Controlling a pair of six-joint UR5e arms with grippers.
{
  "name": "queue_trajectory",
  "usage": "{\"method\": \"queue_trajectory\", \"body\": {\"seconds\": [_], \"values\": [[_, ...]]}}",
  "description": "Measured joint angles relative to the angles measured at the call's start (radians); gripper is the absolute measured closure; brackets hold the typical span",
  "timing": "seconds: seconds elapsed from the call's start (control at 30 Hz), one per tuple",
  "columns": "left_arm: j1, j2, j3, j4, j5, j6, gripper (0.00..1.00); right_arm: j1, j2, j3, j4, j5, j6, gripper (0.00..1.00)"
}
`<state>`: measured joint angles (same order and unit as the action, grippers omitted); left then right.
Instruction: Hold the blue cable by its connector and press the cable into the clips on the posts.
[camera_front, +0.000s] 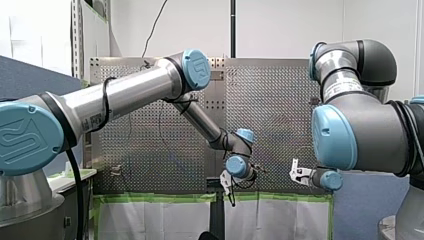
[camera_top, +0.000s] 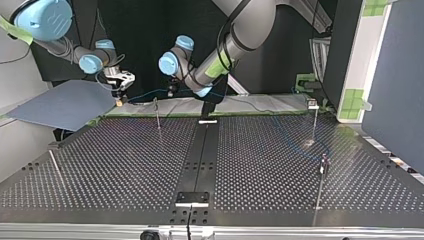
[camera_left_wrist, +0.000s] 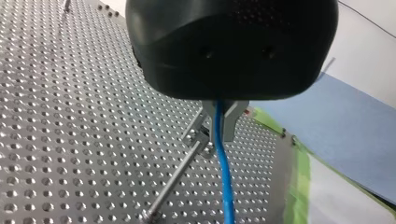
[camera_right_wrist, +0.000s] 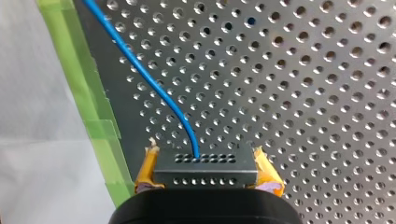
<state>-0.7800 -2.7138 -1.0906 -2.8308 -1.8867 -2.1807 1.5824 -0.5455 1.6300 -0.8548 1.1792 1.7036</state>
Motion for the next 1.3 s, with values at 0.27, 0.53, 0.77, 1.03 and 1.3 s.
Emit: {"method": "queue_trajectory", "body": {"seconds": [0.27, 0.53, 0.77, 1.03, 1.3], "values": [[0.010, 0.000, -0.005, 0.070, -0.003, -0.003, 1.00, -0.017, 0.010, 0.001, -0.053, -0.072, -0.018, 1.00], [0.019, 0.000, -0.036, 0.137, -0.004, -0.004, 1.00, -0.030, 0.010, 0.002, -0.057, -0.144, -0.017, 1.00], [0.032, -0.001, -0.058, 0.180, 0.001, -0.004, 1.00, -0.044, 0.004, 0.002, -0.055, -0.186, -0.008, 1.00], [0.038, -0.002, -0.059, 0.184, 0.006, -0.002, 1.00, -0.062, -0.029, 0.007, -0.051, -0.196, 0.021, 1.00], [0.040, -0.002, -0.059, 0.183, 0.014, 0.000, 1.00, -0.066, -0.033, 0.007, -0.050, -0.196, 0.031, 1.00]]}}
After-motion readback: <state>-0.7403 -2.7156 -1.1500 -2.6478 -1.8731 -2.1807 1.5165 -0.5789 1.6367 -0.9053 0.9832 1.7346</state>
